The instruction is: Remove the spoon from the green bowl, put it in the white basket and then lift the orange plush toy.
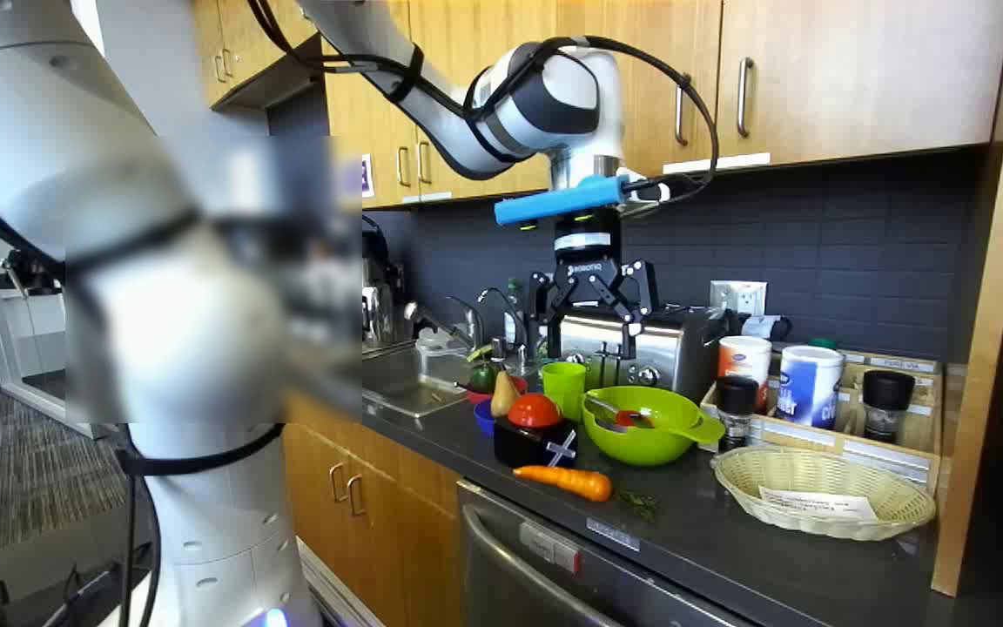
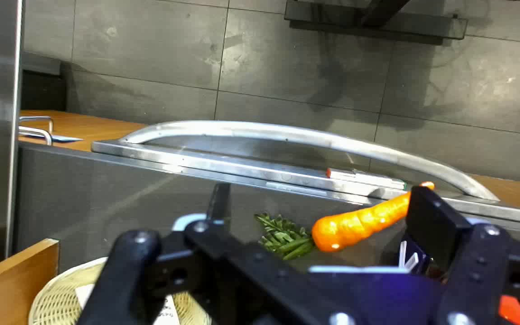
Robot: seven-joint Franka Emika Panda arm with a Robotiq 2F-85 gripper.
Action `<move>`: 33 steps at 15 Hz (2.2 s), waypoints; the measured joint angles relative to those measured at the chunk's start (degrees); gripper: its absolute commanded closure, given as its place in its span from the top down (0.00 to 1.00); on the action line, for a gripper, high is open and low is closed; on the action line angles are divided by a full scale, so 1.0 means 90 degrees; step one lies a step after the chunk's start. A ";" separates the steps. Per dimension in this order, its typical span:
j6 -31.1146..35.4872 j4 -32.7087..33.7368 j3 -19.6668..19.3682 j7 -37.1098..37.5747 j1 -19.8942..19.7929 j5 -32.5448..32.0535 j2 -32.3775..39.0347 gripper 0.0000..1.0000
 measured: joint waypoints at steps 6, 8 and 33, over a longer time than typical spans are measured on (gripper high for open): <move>0.0000 0.0001 0.0001 0.0000 0.0000 0.0000 0.0000 1.00; 0.0000 0.0001 0.0001 0.0000 0.0000 0.0000 0.0000 1.00; 0.0467 -0.0104 0.0005 0.0004 0.0006 -0.0001 0.0046 1.00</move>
